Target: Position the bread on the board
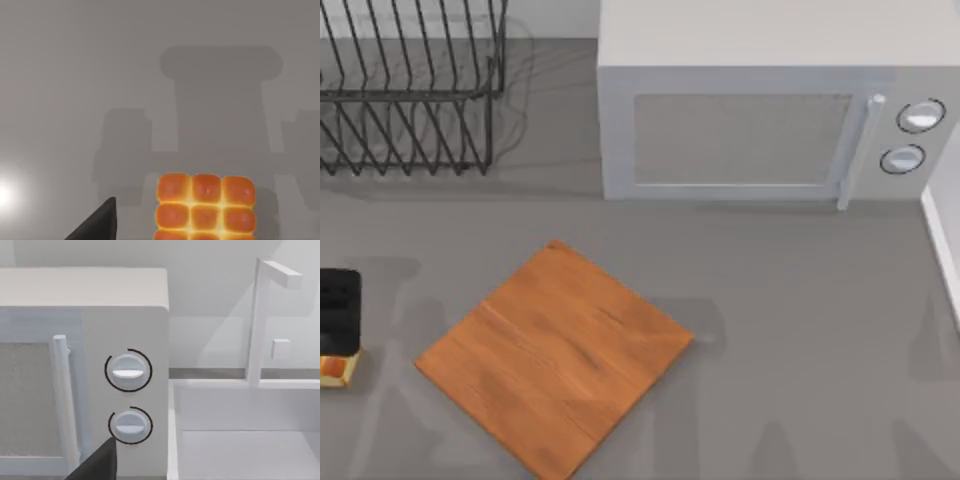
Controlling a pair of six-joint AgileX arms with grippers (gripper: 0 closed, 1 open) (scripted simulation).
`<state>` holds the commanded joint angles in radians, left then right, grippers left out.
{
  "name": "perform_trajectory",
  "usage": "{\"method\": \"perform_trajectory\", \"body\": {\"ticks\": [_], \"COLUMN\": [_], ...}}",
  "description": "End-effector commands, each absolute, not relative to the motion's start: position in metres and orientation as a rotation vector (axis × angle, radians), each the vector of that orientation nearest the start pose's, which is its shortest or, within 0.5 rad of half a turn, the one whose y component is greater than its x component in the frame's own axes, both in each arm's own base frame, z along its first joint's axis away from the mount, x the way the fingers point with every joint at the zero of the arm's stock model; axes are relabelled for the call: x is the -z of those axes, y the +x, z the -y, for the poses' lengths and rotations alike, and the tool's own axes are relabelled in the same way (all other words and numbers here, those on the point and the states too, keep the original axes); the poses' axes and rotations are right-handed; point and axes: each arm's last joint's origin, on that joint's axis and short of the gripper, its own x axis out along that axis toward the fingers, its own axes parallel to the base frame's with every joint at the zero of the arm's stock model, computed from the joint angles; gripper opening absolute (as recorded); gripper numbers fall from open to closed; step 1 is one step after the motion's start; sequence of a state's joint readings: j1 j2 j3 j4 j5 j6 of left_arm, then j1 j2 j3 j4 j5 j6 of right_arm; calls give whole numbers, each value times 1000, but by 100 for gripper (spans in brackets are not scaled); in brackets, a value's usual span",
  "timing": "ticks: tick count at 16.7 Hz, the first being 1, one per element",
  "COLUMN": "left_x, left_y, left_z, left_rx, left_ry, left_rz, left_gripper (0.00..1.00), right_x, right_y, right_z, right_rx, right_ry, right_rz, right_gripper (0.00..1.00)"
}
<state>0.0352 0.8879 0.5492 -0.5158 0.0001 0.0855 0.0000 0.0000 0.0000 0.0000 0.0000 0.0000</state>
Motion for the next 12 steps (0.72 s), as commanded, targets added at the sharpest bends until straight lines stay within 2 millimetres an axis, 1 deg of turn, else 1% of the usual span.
{"method": "perform_trajectory", "body": {"ticks": [3,7,10,12], "left_x": [-201,-187,-177,-173], "left_y": [210,250,272,279], "left_z": [-10,-15,-19,-20], "left_rx": [22,51,66,72], "left_ry": [73,76,74,73], "left_rz": [-1123,-1395,-1522,-1562], "left_gripper": [100,100,100,100], "right_x": [-160,-160,-160,-160], "right_y": [106,106,106,106], "right_z": [1,1,1,1], "right_rx": [0,0,0,0], "right_ry": [0,0,0,0], "right_rz": [0,0,0,0], "right_gripper": [100,100,100,100]}}
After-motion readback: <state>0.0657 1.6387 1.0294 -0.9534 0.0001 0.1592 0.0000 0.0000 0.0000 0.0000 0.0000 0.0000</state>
